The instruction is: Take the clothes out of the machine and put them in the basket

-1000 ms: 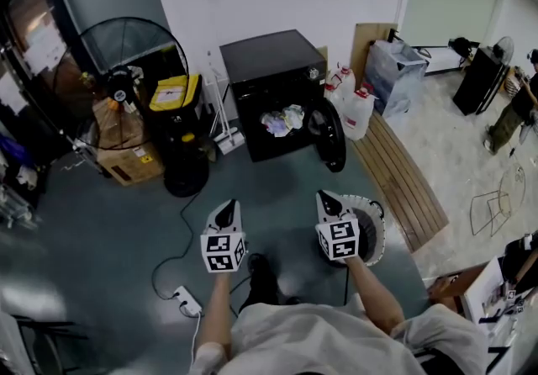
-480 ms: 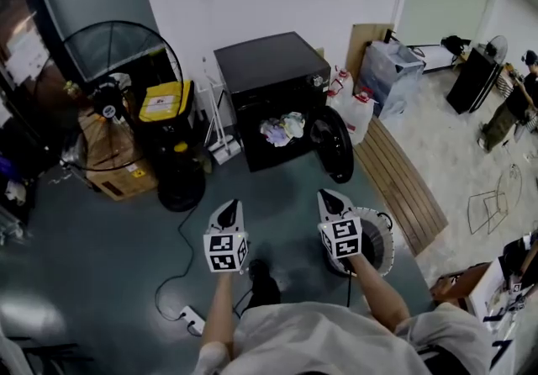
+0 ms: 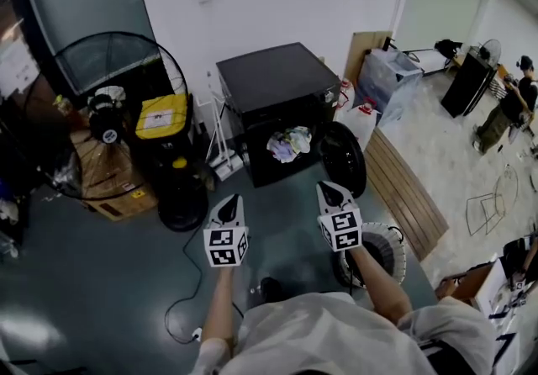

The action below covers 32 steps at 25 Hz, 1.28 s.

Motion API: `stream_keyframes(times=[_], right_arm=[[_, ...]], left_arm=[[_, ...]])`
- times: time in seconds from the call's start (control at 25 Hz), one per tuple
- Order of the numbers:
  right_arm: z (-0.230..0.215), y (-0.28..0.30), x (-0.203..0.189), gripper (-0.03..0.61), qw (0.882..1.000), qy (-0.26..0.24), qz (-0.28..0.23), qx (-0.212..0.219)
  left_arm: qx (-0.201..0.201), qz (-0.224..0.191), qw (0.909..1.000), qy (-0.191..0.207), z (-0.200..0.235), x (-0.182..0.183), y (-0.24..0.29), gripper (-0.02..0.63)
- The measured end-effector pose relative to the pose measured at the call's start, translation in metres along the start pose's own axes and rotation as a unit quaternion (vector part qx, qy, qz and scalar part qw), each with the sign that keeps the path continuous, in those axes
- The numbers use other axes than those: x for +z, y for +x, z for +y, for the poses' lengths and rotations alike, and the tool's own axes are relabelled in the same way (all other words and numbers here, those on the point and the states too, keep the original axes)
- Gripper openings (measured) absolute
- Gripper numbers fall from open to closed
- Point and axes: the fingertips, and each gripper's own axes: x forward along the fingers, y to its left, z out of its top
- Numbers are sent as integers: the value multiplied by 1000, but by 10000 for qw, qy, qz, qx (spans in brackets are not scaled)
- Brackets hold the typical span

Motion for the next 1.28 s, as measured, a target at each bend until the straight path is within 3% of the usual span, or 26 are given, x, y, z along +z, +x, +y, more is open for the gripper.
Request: stream_keyframes(times=[0.28, 0.68, 0.92, 1.28], right_arm=[[-2, 40, -1, 23, 9997, 92, 124, -204], [-34, 84, -22, 23, 9987, 283, 330, -261], [-78, 142, -35, 23, 9987, 344, 371, -79], [-168, 233, -22, 23, 9981, 342, 323, 403]], left_arm=[[-236, 146, 9996, 86, 29, 2, 41, 18], [-472, 418, 9980, 83, 22, -8, 113, 18], [-384, 521, 9979, 101, 18, -2, 183, 18], [11, 559, 9984, -9, 4, 29, 302, 18]])
